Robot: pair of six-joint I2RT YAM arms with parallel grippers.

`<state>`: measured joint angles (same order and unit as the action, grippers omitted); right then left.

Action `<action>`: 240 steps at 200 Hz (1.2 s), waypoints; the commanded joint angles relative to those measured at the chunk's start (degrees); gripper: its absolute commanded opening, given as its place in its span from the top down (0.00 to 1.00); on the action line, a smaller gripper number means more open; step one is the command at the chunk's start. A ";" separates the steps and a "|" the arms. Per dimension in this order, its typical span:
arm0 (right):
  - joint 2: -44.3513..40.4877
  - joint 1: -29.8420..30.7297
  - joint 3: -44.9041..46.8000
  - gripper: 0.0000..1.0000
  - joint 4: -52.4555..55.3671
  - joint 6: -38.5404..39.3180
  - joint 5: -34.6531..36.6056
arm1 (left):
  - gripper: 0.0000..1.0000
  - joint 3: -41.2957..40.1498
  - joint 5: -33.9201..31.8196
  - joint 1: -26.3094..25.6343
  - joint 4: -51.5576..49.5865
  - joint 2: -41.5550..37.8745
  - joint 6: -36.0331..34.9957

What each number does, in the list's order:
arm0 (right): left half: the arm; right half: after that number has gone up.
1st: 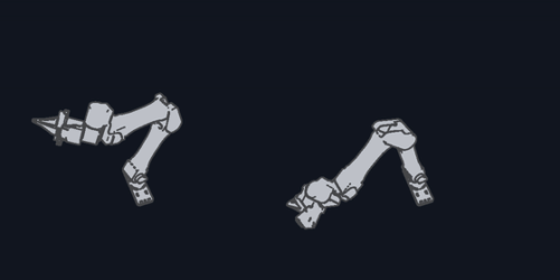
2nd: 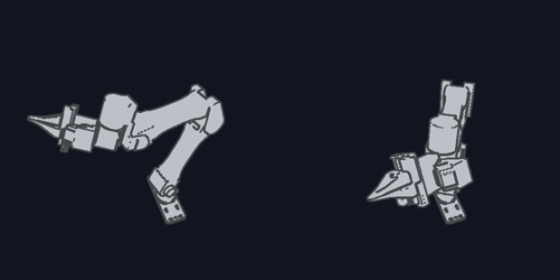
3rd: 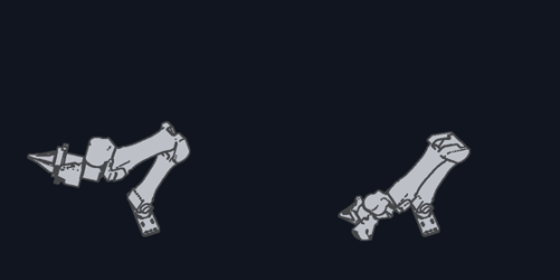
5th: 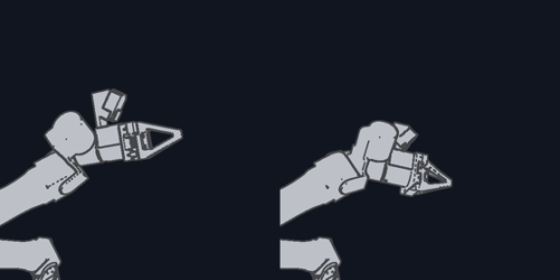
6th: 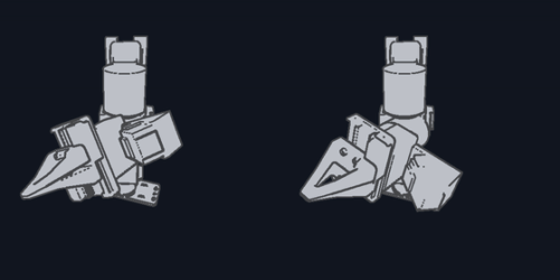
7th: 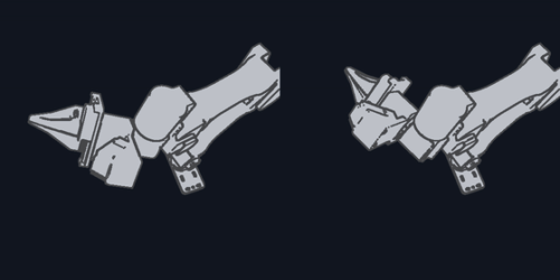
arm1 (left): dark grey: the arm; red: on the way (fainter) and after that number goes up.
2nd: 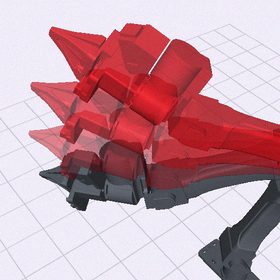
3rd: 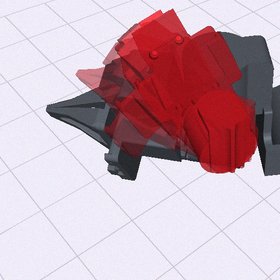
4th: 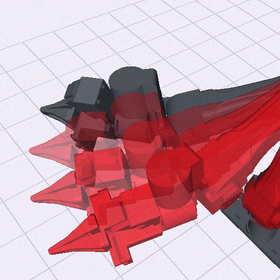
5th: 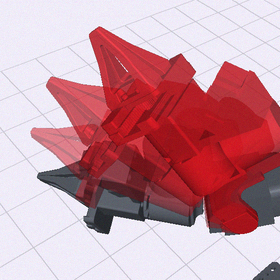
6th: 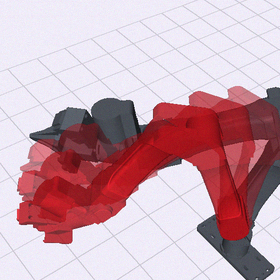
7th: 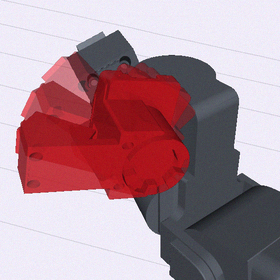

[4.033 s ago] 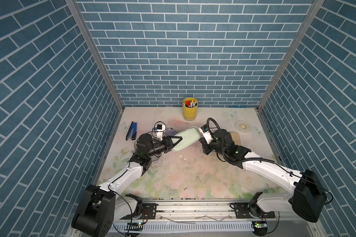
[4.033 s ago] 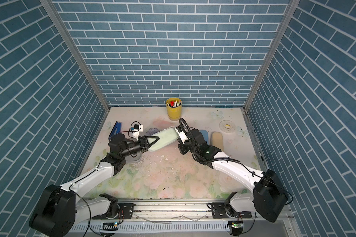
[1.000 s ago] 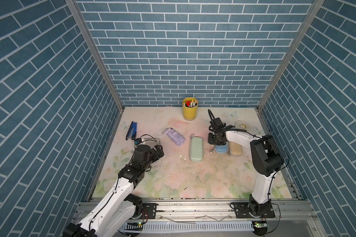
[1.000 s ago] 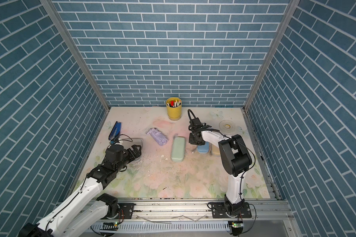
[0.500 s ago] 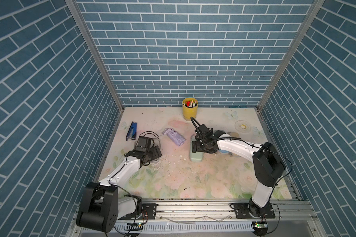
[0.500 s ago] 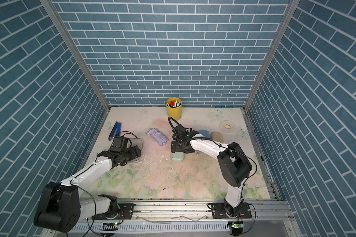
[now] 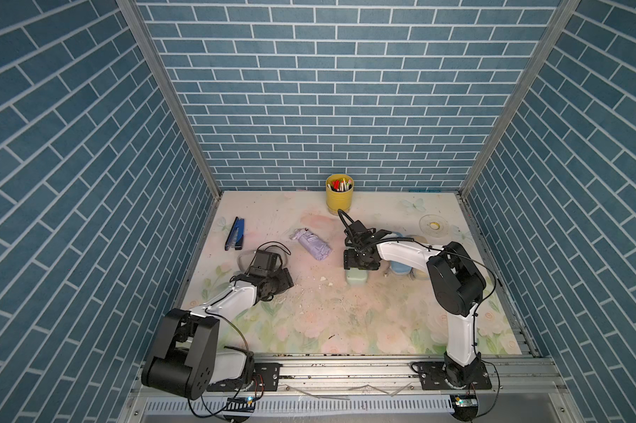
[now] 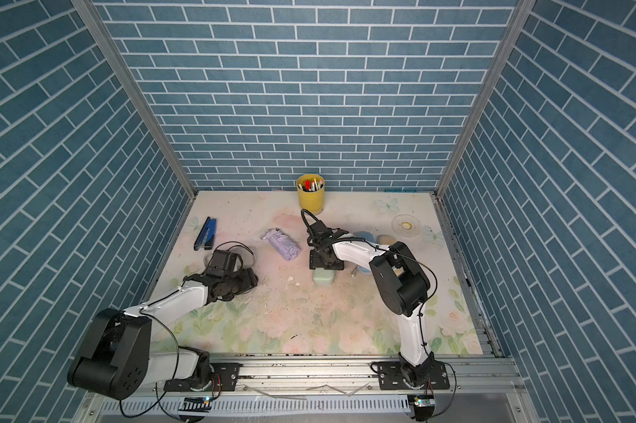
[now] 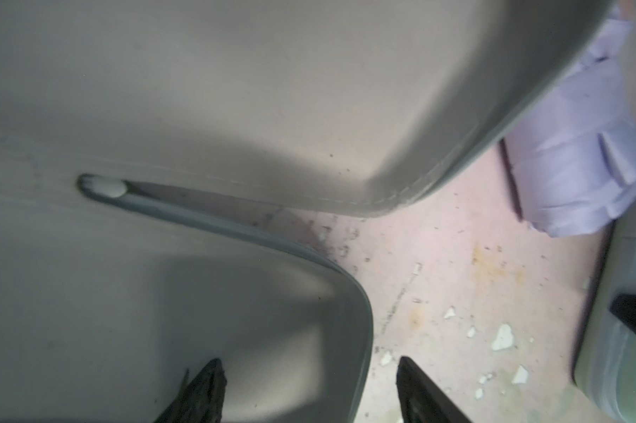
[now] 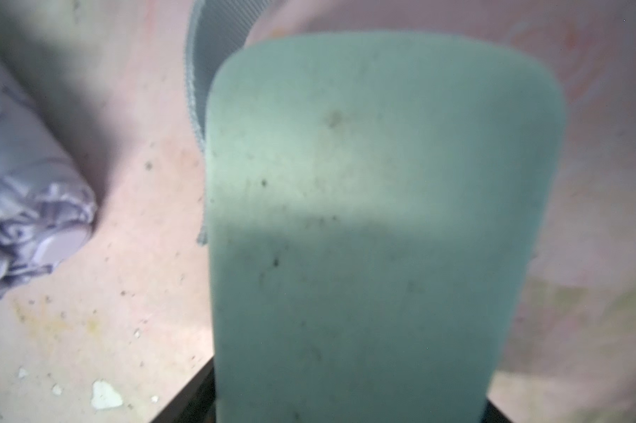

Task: Put umbrellas into zippered umbrella sleeves
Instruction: Move the umbrella sleeve at the center of the board, then pick up the umbrella sleeve at the center of the board.

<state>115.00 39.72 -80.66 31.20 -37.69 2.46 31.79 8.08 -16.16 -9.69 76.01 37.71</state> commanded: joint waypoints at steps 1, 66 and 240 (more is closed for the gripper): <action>2.07 -4.88 -1.44 0.21 3.53 6.70 1.85 | 0.26 -1.17 2.91 -4.32 3.32 1.96 4.20; -6.31 -6.23 -4.51 0.06 11.16 10.63 9.22 | 0.17 8.76 -0.38 -16.38 -3.94 -3.91 9.45; 7.22 13.72 -4.98 0.57 -5.82 -6.47 -24.43 | 0.19 1.52 -2.89 8.34 -20.98 -24.99 -1.58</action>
<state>118.89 53.60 -83.74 26.46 -42.83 -19.90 32.84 4.60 -8.16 -30.74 51.33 37.50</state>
